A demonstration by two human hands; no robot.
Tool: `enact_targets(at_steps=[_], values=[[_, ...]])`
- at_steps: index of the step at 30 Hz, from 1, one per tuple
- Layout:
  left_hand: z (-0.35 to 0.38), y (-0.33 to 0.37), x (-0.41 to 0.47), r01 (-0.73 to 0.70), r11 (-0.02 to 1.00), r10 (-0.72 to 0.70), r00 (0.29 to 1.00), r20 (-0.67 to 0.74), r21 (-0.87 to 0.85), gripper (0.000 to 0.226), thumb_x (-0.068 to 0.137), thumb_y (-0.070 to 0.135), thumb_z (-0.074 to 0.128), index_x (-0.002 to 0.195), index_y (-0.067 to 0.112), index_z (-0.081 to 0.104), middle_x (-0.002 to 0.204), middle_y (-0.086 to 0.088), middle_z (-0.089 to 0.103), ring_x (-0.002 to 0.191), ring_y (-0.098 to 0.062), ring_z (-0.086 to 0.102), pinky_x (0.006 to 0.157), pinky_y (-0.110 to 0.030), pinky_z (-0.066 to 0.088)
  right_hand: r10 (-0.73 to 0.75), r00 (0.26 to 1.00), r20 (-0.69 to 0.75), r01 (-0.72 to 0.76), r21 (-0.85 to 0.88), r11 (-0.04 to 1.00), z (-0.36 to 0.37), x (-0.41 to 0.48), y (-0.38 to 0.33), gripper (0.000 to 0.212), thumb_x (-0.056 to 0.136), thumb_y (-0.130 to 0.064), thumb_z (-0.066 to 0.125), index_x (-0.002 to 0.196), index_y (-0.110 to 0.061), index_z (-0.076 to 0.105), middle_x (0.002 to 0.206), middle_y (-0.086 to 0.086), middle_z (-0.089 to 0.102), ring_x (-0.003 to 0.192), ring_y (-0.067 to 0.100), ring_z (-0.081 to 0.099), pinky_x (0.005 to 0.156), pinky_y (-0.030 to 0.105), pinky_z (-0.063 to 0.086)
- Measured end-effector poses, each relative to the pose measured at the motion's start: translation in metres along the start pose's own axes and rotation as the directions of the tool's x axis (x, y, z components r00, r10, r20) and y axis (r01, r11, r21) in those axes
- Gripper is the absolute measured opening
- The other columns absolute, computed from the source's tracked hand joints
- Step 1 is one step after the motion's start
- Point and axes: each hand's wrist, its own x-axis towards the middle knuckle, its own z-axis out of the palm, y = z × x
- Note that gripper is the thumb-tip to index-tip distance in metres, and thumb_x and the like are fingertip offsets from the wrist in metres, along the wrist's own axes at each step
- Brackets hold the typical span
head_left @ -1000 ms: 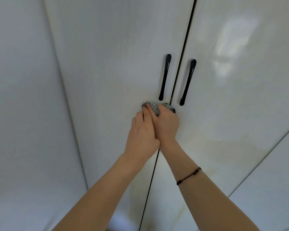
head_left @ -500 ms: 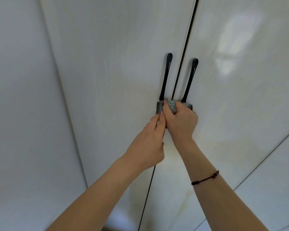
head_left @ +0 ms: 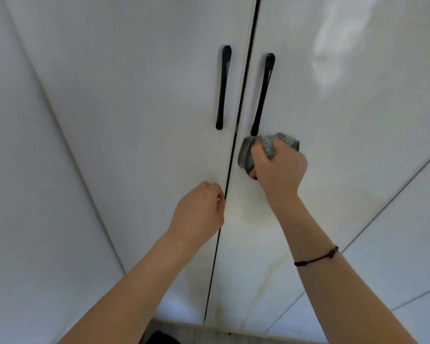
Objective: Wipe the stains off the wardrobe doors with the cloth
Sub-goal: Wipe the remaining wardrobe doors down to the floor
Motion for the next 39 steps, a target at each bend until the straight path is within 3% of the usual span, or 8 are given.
enact_targets(at_steps=[4,10,18,21,26,29,34,39], values=[[0.002,0.008,0.019,0.031,0.999,-0.029,0.998,-0.062,0.017,0.025,0.099,0.037,0.055,0.092,0.015,0.064,0.088,0.003,0.062,0.078,-0.019,0.059,0.069,-0.035,0.047,-0.154,0.987,-0.039,0.153,-0.017,0.988,0.005,0.002,0.008,0.041,0.088,-0.037,0.062,0.053,-0.02,0.048,0.045,-0.002,0.044,0.04,0.02,0.041,0.044,0.023,0.029],[0.002,0.019,0.047,0.102,0.98,-0.101,0.995,-0.019,0.168,0.031,0.096,0.043,0.06,0.077,0.019,0.065,0.072,0.003,0.058,0.075,-0.025,0.061,0.061,-0.032,0.037,-0.141,0.919,0.367,0.198,-0.122,0.973,0.026,-0.139,0.073,0.041,0.061,-0.028,0.082,0.045,-0.015,0.046,0.042,-0.002,0.04,0.038,0.018,0.041,0.042,0.018,0.024],[0.007,0.044,0.042,0.235,0.93,-0.219,0.972,-0.085,0.283,0.008,0.094,0.019,0.063,0.088,0.021,0.069,0.089,-0.003,0.069,0.069,-0.026,0.051,0.055,-0.029,0.026,-0.036,0.993,-0.116,0.047,0.095,0.994,-0.019,0.027,0.02,0.04,0.077,-0.028,0.058,0.05,-0.02,0.03,0.046,-0.006,0.023,0.043,0.018,0.024,0.046,0.026,0.017],[0.006,0.049,0.046,0.254,0.915,-0.242,0.967,-0.077,0.314,0.011,0.093,0.019,0.062,0.083,0.024,0.064,0.089,-0.002,0.066,0.074,-0.029,0.056,0.055,-0.029,0.027,-0.145,0.987,0.072,0.146,-0.006,0.989,0.003,-0.038,0.049,0.038,0.073,-0.03,0.066,0.047,-0.015,0.043,0.045,-0.001,0.037,0.044,0.022,0.036,0.044,0.025,0.026],[0.007,0.051,0.05,0.252,0.911,-0.242,0.968,-0.07,0.327,0.027,0.093,0.026,0.06,0.072,0.019,0.046,0.082,-0.007,0.065,0.07,-0.029,0.054,0.06,-0.029,0.035,0.066,0.854,0.517,0.024,-0.166,0.986,0.011,-0.153,0.105,0.045,0.046,-0.019,0.079,0.04,-0.011,0.035,0.039,0.002,0.027,0.036,0.017,0.036,0.04,0.017,0.022],[0.006,0.048,0.054,0.275,0.904,-0.26,0.961,-0.09,0.328,0.027,0.082,0.018,0.062,0.061,0.014,0.044,0.06,0.0,0.049,0.052,-0.02,0.042,0.05,-0.025,0.029,-0.07,0.957,0.282,0.084,-0.036,0.996,-0.012,-0.096,0.096,0.036,0.065,-0.027,0.067,0.043,-0.012,0.043,0.041,0.003,0.038,0.039,0.022,0.042,0.04,0.023,0.029],[0.005,0.058,0.055,0.316,0.884,-0.304,0.948,-0.09,0.344,0.025,0.069,0.007,0.06,0.057,0.013,0.039,0.054,-0.001,0.042,0.046,-0.017,0.035,0.047,-0.022,0.023,0.038,0.989,-0.142,0.0,0.262,0.965,-0.056,0.038,0.063,0.041,0.077,-0.017,0.06,0.051,-0.023,0.029,0.047,-0.001,0.022,0.043,0.018,0.021,0.045,0.029,0.017],[0.009,0.061,0.06,0.351,0.869,-0.338,0.936,-0.098,0.349,0.021,0.065,0.003,0.058,0.058,0.013,0.04,0.054,-0.001,0.043,0.045,-0.018,0.036,0.048,-0.022,0.025,-0.08,0.96,0.267,0.086,-0.011,0.996,-0.022,-0.101,0.125,0.037,0.07,-0.024,0.071,0.048,-0.016,0.043,0.046,-0.001,0.039,0.042,0.023,0.038,0.04,0.025,0.034]])
